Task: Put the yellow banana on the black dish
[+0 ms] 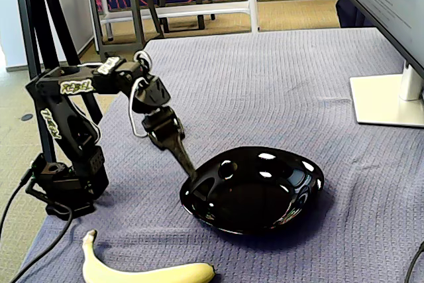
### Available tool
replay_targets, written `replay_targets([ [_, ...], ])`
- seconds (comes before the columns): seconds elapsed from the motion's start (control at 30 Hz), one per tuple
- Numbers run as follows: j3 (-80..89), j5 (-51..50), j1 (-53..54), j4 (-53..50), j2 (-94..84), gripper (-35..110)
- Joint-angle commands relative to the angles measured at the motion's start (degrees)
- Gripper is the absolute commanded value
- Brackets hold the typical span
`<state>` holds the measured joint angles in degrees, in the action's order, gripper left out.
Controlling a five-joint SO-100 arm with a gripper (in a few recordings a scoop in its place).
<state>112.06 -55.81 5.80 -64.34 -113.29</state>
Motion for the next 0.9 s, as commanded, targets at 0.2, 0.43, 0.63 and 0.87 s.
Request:
replay_targets([
  [0.2, -13.18, -10.72, 2.46, -3.96, 13.10, 39],
  [0.43, -28.65, -12.22, 7.82, -12.74, 21.80, 43],
  [0.63, -28.39, -11.95, 11.95, -21.97, 16.61, 47],
  [0.87, -34.89, -7.29, 23.73, -27.33, 18.11, 47],
])
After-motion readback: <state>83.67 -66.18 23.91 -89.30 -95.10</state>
